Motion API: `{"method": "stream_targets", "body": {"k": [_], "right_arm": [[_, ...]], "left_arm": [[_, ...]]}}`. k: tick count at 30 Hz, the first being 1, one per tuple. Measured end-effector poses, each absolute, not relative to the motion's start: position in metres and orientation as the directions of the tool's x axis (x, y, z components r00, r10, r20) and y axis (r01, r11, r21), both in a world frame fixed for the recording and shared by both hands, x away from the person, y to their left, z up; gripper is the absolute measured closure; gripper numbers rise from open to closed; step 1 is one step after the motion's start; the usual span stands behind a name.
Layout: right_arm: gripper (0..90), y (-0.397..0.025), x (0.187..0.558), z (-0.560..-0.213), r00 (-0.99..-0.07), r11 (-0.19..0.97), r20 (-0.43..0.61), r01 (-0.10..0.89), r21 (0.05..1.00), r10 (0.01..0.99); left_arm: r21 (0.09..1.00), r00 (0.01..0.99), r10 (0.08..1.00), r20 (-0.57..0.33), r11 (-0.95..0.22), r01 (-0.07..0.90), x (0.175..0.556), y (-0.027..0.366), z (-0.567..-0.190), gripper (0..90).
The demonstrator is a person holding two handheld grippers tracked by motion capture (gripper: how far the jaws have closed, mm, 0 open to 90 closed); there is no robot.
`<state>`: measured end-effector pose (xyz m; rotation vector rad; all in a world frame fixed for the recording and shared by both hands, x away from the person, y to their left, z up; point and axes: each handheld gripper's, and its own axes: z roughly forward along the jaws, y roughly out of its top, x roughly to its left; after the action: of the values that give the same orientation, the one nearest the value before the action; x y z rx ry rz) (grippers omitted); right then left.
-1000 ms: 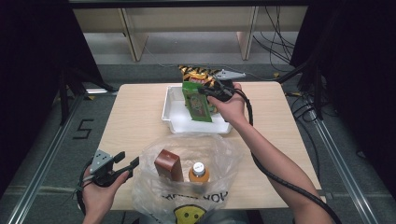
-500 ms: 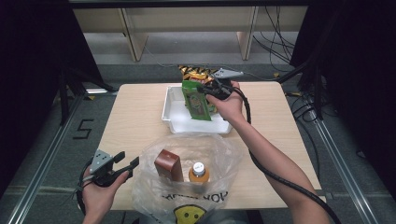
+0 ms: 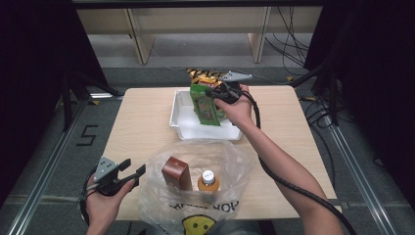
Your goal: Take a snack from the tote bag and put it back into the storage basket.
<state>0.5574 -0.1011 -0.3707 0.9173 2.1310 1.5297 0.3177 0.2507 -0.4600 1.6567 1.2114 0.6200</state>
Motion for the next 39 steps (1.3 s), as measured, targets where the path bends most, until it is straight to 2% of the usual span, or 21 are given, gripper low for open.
{"method": "stream_targets", "body": {"k": [22, 31, 39], "right_arm": [[88.7, -0.095, 0.566, -0.378, -0.730, 0.236, 0.051, 0.285, 0.929, 0.681], [88.3, -0.094, 0.568, -0.389, -0.719, 0.250, 0.067, 0.325, 0.912, 0.692], [88.1, -0.093, 0.572, -0.394, -0.715, 0.246, 0.053, 0.308, 0.919, 0.697]], "left_arm": [[0.901, 0.380, 0.916, -0.131, -0.050, 0.431, 0.318, 0.251, -0.460, 36.8], [0.900, 0.380, 0.916, -0.132, -0.050, 0.432, 0.318, 0.251, -0.461, 36.8], [0.901, 0.382, 0.915, -0.132, -0.050, 0.430, 0.318, 0.251, -0.461, 36.8]]}}
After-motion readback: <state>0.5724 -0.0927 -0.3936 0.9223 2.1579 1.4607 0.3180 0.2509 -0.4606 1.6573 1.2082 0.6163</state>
